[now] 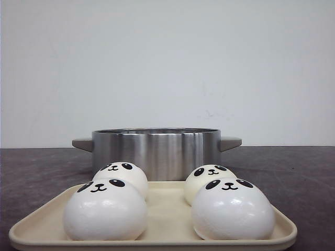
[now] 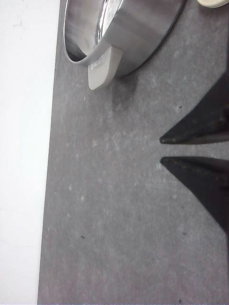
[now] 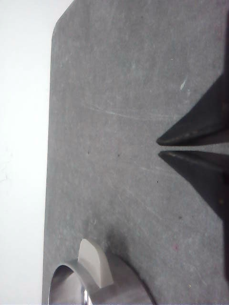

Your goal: Steam buns

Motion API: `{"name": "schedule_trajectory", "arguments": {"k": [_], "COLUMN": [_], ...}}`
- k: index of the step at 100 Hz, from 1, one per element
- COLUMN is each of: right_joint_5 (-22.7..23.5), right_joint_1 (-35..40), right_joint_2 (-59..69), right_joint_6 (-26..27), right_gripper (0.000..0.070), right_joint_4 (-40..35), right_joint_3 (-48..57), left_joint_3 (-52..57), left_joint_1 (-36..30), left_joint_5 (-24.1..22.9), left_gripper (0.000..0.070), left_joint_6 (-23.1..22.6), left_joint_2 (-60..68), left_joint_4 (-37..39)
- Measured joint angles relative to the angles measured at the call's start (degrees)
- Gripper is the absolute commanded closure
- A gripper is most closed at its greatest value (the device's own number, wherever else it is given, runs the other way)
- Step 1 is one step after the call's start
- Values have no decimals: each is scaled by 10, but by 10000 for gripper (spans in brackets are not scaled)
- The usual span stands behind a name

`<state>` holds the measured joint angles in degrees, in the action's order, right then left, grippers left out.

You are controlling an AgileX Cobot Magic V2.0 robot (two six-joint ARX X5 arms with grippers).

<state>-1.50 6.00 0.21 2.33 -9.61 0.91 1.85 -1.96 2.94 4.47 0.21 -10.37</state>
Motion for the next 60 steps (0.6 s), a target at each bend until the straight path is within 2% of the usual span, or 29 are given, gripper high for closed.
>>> {"name": "schedule_trajectory", "arguments": {"k": [60], "right_joint_5": [0], "right_joint_1": [0], "right_joint_2": [0], "right_joint_6": [0], "right_gripper": [690], "right_joint_4": [0], "right_joint_3": [0], "left_joint_3": [0], "left_joint_1": [0], "left_joint_5": [-21], "left_gripper": [700], "left_joint_6": [0], "left_joint_2": [0], "left_joint_4": [-1]}}
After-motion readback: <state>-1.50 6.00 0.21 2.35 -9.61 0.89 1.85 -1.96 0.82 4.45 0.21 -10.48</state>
